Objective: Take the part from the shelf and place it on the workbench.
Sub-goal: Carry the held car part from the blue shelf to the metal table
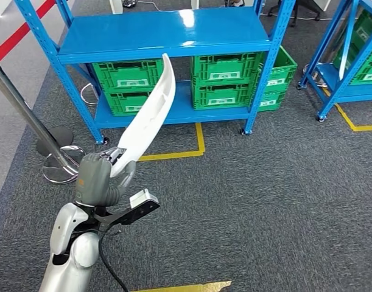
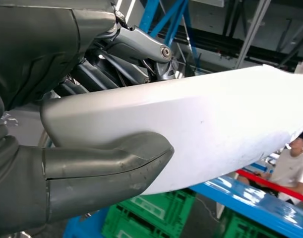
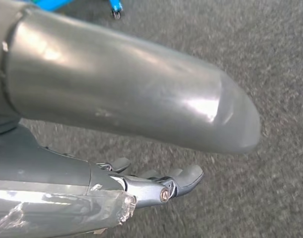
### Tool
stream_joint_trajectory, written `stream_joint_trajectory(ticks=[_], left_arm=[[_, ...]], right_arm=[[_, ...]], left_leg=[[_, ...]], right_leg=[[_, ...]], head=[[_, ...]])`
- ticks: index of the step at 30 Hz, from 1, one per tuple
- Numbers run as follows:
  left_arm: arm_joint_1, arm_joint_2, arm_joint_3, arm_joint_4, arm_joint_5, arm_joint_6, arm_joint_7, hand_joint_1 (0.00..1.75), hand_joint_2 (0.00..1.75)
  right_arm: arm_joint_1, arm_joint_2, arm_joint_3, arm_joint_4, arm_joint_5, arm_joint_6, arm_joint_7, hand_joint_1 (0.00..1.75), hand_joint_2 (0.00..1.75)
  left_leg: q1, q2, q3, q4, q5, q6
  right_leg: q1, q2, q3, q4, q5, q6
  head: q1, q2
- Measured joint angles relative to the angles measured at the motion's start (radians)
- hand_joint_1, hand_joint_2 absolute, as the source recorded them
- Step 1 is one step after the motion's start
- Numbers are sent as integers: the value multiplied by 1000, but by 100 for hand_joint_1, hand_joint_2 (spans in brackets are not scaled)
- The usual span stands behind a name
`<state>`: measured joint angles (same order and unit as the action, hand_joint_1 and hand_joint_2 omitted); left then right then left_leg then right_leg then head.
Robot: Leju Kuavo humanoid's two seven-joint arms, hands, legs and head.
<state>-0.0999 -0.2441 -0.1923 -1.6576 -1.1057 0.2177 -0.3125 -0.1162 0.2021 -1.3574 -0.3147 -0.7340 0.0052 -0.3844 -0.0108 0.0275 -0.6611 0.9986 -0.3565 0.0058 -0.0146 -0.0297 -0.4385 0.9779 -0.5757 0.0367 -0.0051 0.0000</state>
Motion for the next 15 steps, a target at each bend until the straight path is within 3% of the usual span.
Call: stream_joint_trajectory(ticks=[2, 4, 6, 7, 8, 9, 10, 13, 14, 15], left_arm=[[1, 0, -2, 2, 3, -1, -4, 175, 175], [2, 2, -3, 3, 7, -2, -7, 175, 175], [3, 4, -3, 3, 10, -2, -8, 175, 175], [4, 4, -3, 4, 10, -2, -8, 175, 175], [6, 4, -3, 4, 11, -2, -8, 175, 175], [6, 5, -3, 5, 11, -2, -8, 175, 175], [7, 5, -3, 6, 11, -2, -8, 175, 175], [7, 5, -4, 6, 11, -2, -8, 175, 175], [6, 5, -4, 5, 11, -2, -8, 175, 175], [6, 5, -4, 5, 11, -1, -8, 175, 175]], right_arm=[[5, 2, 0, 0, 0, 1, 1, 0, 0], [10, 4, -1, -1, 0, 1, 2, 0, 0], [12, 4, -1, -2, 0, 1, 3, 0, 0], [12, 4, -1, -2, 0, 1, 4, 0, 0], [14, 4, -1, -2, 0, 1, 4, 0, 0], [15, 4, -1, -2, 0, 1, 4, 0, 0], [15, 4, -1, -2, 0, 1, 4, 0, 0], [13, 10, -1, -2, 0, 0, 4, 0, 0], [12, 13, -1, -3, 0, 0, 5, 0, 0], [12, 15, -1, -4, 0, 0, 5, 0, 0]], left_leg=[[4, 3, -5, 5, -2, -12], [9, -7, -22, 59, -67, -26], [12, -15, -55, 183, -161, -35], [13, -16, -67, 242, -186, -36], [13, -17, -66, 273, -190, -36], [13, -19, -49, 267, -176, -32], [13, -26, -13, 220, -150, -25], [11, -89, 103, 36, -99, 8], [9, -104, 117, 10, -99, 14], [8, -104, 120, 2, -98, 16]], right_leg=[[0, 8, -14, 1, 9, -17], [-2, 16, -26, 2, 28, -32], [-1, 27, -42, 4, 46, -38], [0, 34, -50, 6, 55, -39], [1, 42, -61, 8, 62, -38], [2, 50, -70, 11, 67, -38], [4, 59, -76, 13, 71, -37], [3, 85, -89, 17, 82, -30], [-2, 95, -95, 16, 87, -24], [-5, 104, -100, 15, 92, -16]], head=[[0, 0], [-3, 0], [-5, 0], [-6, 0], [-6, 0], [-6, 0], [-6, 0], [-1, 0], [-1, 0], [-1, 0]])
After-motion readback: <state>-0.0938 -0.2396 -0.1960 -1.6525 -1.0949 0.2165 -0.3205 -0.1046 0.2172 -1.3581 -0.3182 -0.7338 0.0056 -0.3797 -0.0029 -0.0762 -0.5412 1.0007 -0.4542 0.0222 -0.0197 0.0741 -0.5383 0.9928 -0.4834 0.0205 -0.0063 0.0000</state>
